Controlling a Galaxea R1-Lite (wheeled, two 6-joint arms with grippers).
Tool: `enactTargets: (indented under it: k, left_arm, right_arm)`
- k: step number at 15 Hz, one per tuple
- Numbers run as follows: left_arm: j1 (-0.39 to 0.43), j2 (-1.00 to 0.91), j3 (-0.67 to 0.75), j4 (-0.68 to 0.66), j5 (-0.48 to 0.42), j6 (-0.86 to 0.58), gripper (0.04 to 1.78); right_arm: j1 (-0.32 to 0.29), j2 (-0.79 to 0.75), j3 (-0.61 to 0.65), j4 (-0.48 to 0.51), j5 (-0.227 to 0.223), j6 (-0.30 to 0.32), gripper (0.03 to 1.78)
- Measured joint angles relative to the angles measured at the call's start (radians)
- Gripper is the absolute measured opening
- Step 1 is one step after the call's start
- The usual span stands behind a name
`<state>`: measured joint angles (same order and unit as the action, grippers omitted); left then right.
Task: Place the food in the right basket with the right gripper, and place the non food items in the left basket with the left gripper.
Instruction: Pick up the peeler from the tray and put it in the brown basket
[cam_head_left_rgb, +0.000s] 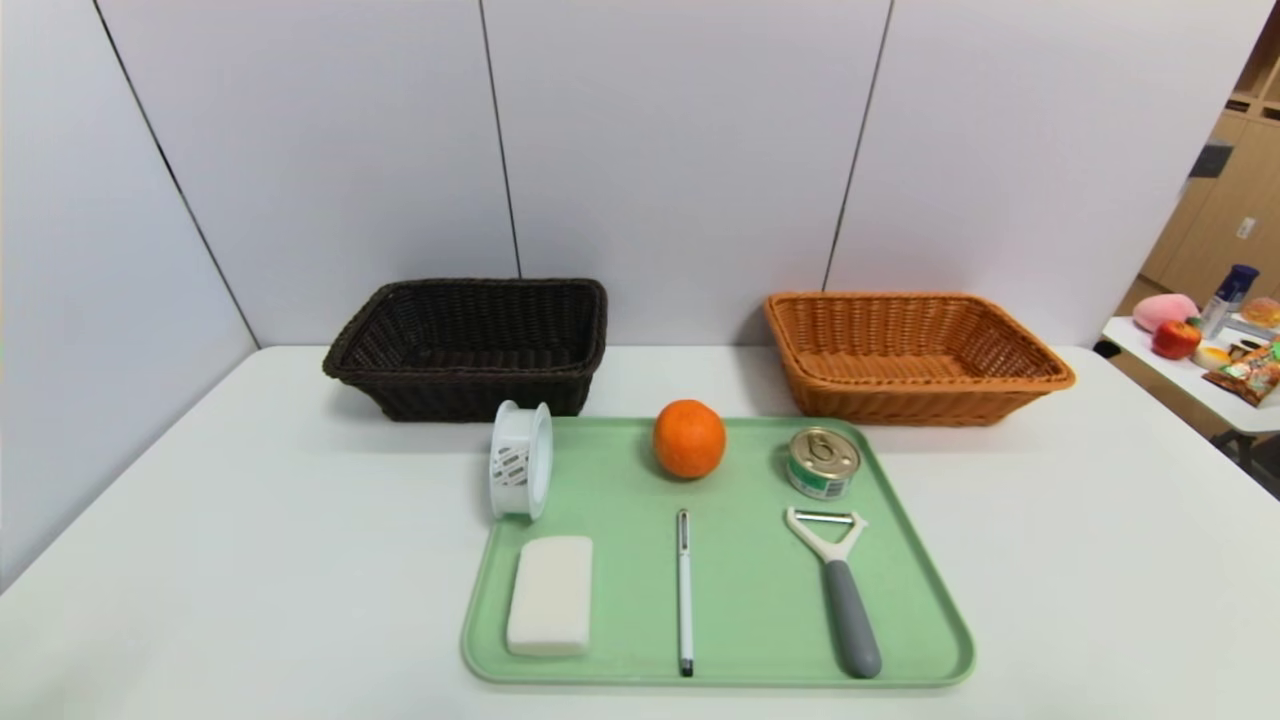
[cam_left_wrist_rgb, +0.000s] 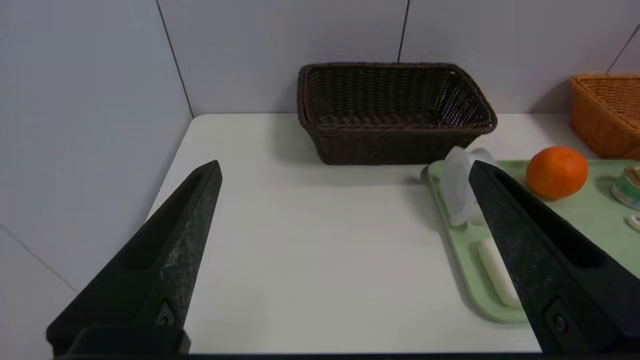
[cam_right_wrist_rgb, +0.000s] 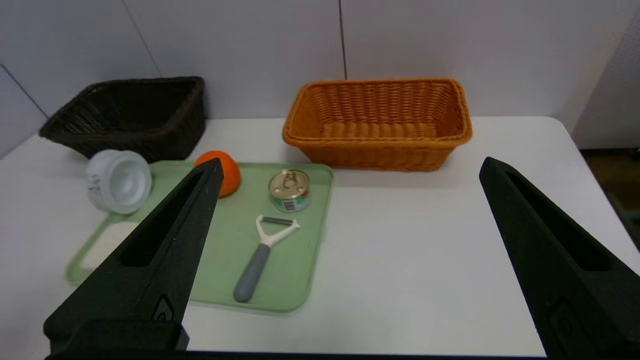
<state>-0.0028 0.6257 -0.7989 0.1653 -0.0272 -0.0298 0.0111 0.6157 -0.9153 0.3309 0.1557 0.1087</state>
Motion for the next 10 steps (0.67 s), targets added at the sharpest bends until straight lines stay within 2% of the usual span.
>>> enactTargets:
  k: [2, 5, 7, 8, 10]
  left_arm:
    - [-0.001, 0.161, -0.123, 0.008, 0.006, -0.002, 1.75]
    - [-0.047, 0.343, -0.231, 0.017, 0.031, -0.005, 1.75]
    - [-0.114, 0.411, -0.306, 0.122, 0.09, -0.007, 1.75]
    - [-0.15, 0.436, -0.351, 0.213, 0.112, -0.009, 1.75]
    - [-0.216, 0.476, -0.405, 0.357, 0.127, -0.025, 1.75]
  right_arm:
    - [0.026, 0.197, -0.236, 0.15, 0.025, 0.021, 1.77]
    - [0.125, 0.459, -0.526, 0.409, 0.028, 0.042, 1.77]
    - [0.242, 0.602, -0.663, 0.587, -0.008, 0.071, 1.77]
    - [0.306, 0.663, -0.714, 0.661, -0.041, 0.111, 1.77]
    - [0.437, 0.776, -0.806, 0.769, -0.09, 0.233, 1.77]
